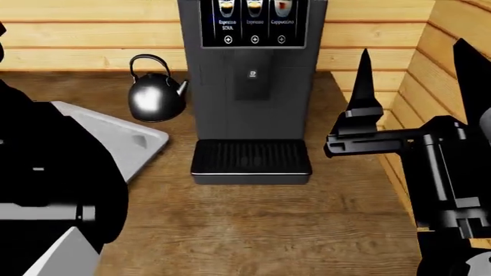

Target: Pick the kettle from the counter and place it on the tray. Then pick the mug from the cabinet and place it on the tray. Then close the cabinet doors.

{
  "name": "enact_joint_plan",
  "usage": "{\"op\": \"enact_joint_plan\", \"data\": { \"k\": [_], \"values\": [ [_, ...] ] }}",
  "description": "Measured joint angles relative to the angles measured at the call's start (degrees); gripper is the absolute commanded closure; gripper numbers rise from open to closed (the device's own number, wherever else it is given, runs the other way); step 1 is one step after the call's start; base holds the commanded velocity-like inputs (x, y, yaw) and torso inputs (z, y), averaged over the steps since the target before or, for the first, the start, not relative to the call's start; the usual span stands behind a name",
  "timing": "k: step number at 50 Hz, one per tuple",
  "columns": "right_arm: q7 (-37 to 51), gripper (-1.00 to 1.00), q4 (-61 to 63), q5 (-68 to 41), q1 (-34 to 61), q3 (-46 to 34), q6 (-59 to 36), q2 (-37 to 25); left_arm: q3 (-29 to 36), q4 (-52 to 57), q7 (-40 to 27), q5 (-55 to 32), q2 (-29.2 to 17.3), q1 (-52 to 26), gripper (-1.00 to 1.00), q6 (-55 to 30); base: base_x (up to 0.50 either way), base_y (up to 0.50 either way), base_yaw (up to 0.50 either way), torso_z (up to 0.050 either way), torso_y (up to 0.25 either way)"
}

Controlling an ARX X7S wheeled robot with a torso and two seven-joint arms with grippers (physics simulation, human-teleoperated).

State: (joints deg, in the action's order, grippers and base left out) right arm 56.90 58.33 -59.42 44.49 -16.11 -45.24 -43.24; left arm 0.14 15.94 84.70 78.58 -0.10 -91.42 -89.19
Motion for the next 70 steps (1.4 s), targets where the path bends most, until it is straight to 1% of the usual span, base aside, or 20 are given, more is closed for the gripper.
{"op": "enact_joint_plan", "data": {
  "k": [8, 16, 25, 33, 40, 45, 50, 60, 65, 70],
  "values": [
    [0.58, -1.0, 0.11, 0.07, 0.44, -0.69, 0.16, -0.39, 0.23, 1.59, 2.9, 2.96, 0.04, 2.03, 1.0, -0.24, 0.0, 0.5, 0.0, 0.0, 0.0],
    [0.95, -1.0, 0.14, 0.24, 0.62, -1.33, 0.59, -0.76, 0.46, 2.5, 3.29, 3.67, 0.06, 3.62, 1.0, -0.34, 0.0, 0.5, 0.0, 0.0, 0.0],
    [1.36, -1.0, 0.21, 0.29, 0.82, -1.99, 1.1, -1.22, 0.82, 3.67, 0.02, 1.08, 0.07, 5.93, 1.0, -0.39, 0.0, 0.5, 0.0, 0.0, 0.0],
    [1.73, -1.0, 0.28, 0.26, 0.99, -2.58, 1.61, -1.64, 1.33, 5.15, -5.42, -3.64, 0.07, 8.91, 1.0, -0.42, 0.0, 0.5, 0.0, 0.0, 0.0],
    [2.01, -1.0, 0.3, -0.27, 1.02, -2.92, 2.35, -1.93, 1.97, 7.04, -13.5, -10.65, -0.12, 13.23, 1.0, 0.03, 0.0, 0.16, 0.0, 0.0, 0.0],
    [2.4, -1.0, 0.4, -1.06, 1.13, -2.87, 2.92, -2.3, 1.06, 7.62, -22.5, -19.4, -0.09, 17.6, 1.0, 2.26, 0.0, 0.0, 0.0, 0.0, 0.0],
    [2.87, -1.0, 0.52, -1.86, 1.38, -2.95, 3.38, -2.69, -0.61, 6.28, -32.2, -28.63, -0.12, 22.6, 1.0, 6.45, 0.0, 0.0, 0.0, 0.0, 0.0],
    [3.72, -1.0, 0.66, -3.14, 2.12, -3.44, 4.2, -3.34, -2.86, -1.95, -48.92, -43.13, -0.33, 31.26, 1.0, 17.19, 0.0, 0.0, 0.0, 0.0, 0.0],
    [4.15, -1.0, 0.71, -3.72, 2.57, -3.74, 4.6, -3.68, -3.34, -7.34, -55.25, -48.08, -0.57, 33.53, 1.0, 21.89, 0.0, 0.0, 0.0, 0.0, 0.0],
    [4.51, -1.0, 0.74, -4.12, 2.94, -4.08, 5.02, -4.0, -3.6, -12.46, -60.18, -51.75, -0.79, 34.46, 1.0, 25.5, 0.0, 0.0, 0.0, 0.0, 0.0]
  ]
}}
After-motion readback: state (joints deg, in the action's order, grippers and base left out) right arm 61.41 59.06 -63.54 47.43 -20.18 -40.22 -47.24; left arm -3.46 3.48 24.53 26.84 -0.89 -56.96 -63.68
